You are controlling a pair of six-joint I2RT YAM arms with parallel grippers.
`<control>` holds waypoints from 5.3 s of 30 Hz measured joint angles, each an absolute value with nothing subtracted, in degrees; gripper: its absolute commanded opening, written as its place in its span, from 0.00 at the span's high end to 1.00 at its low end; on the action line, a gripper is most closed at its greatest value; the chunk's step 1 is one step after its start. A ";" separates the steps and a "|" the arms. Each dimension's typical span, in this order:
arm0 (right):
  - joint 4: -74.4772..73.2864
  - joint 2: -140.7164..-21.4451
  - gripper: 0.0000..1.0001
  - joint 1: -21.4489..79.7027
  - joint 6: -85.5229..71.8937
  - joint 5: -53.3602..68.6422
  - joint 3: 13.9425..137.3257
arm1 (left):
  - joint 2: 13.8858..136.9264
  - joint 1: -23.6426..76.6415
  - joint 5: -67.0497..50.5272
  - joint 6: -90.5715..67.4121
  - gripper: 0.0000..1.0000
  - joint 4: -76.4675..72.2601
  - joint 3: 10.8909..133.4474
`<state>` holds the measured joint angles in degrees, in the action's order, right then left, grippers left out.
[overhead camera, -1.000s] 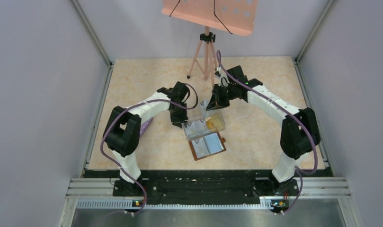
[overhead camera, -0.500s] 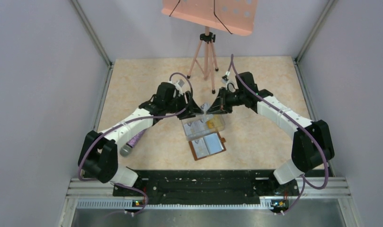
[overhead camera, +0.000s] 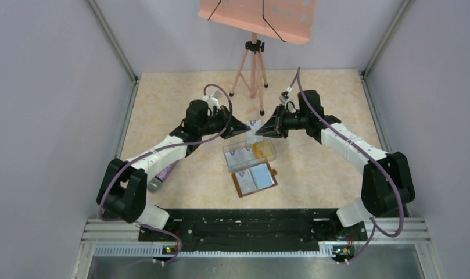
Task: Put the credit cards into the card holder
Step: Pick up the credit card from the storage box, then insert the credit card into the card holder.
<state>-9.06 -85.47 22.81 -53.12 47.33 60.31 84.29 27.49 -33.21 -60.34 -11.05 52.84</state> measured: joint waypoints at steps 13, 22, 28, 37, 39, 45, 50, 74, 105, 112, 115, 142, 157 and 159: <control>-5.30 -85.73 1.00 22.00 -54.83 51.27 59.61 | 85.97 27.11 -36.53 -62.89 0.71 -15.62 52.42; -1.06 -86.26 1.00 22.04 -57.58 54.06 59.59 | 86.43 27.35 -39.27 -65.14 0.59 -20.56 52.42; 1.32 -86.43 1.00 21.93 -58.70 55.81 59.46 | 86.52 27.62 -39.90 -67.16 0.77 -23.68 51.75; 0.49 -86.89 1.00 21.17 -57.32 57.34 59.22 | 86.50 27.55 -41.80 -70.02 0.83 -28.73 49.91; 0.45 -86.89 1.00 21.08 -56.95 57.89 59.22 | 86.50 27.53 -42.26 -70.50 0.75 -29.54 49.58; 0.45 -87.37 1.00 20.86 -55.81 59.96 59.22 | 86.50 27.53 -42.89 -71.02 0.74 -29.76 48.80; -1.37 -87.96 1.00 20.45 -53.43 61.54 59.33 | 86.50 27.53 -44.36 -71.77 0.76 -30.65 48.07; -7.16 -88.97 0.80 19.90 -47.11 66.81 61.41 | 86.50 27.53 -49.89 -76.84 1.00 -40.10 44.34; -39.42 -108.53 0.78 22.96 -16.71 19.86 77.89 | 73.71 28.95 -33.12 -46.76 1.00 11.73 48.31; -39.92 -111.50 1.00 23.29 -18.65 17.61 81.06 | 74.61 30.92 -33.10 -46.81 1.00 11.66 48.18; -40.82 -112.05 1.00 22.74 -19.22 16.03 81.97 | 76.12 31.81 -33.10 -47.33 1.00 11.49 47.77; -39.53 -88.73 0.43 19.33 -19.51 16.05 62.17 | 84.79 34.85 -28.38 -58.00 1.00 -0.91 34.04; -20.38 -87.07 0.65 24.71 -28.67 26.98 40.77 | 84.75 40.07 -22.79 -64.20 1.00 -12.69 29.32; -18.28 -87.00 0.69 25.08 -29.76 27.94 39.62 | 84.75 40.38 -22.17 -64.31 1.00 -13.34 29.32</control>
<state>-18.28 -87.00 25.08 -29.76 27.94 39.62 84.75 40.38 -22.17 -64.31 -13.34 29.32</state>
